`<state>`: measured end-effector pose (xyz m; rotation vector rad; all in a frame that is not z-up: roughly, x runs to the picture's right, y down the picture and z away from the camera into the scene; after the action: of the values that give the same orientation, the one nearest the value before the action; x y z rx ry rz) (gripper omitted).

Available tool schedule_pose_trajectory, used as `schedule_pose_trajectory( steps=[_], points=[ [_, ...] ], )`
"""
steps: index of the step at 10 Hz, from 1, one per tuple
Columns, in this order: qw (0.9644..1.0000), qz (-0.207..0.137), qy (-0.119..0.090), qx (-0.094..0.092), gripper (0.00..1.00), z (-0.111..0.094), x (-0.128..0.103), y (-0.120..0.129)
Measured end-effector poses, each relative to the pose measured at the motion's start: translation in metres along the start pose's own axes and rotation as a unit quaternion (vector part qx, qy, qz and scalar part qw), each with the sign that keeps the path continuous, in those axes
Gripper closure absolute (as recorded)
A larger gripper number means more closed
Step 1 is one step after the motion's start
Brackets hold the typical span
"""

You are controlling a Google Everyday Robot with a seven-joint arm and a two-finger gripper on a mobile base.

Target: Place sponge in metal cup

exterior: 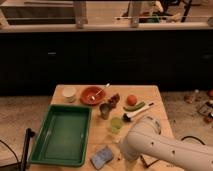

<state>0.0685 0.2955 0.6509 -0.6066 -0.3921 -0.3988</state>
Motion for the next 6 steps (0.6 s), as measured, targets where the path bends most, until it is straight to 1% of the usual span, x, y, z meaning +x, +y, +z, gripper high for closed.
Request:
schedule_pose_trajectory(
  steps=[1,3,4,6],
  points=[
    [0.9995,-0.016,-0.026,0.008,0.2,0.002,-0.009,-0.009],
    [0.9976,-0.036,-0.056,0.018,0.2,0.003,-0.018,-0.021],
    [0.9964,-0.046,-0.068,0.021,0.2,0.006,-0.022,-0.028],
    [0.995,-0.056,-0.08,0.021,0.2,0.012,-0.031,-0.039]
  ],
)
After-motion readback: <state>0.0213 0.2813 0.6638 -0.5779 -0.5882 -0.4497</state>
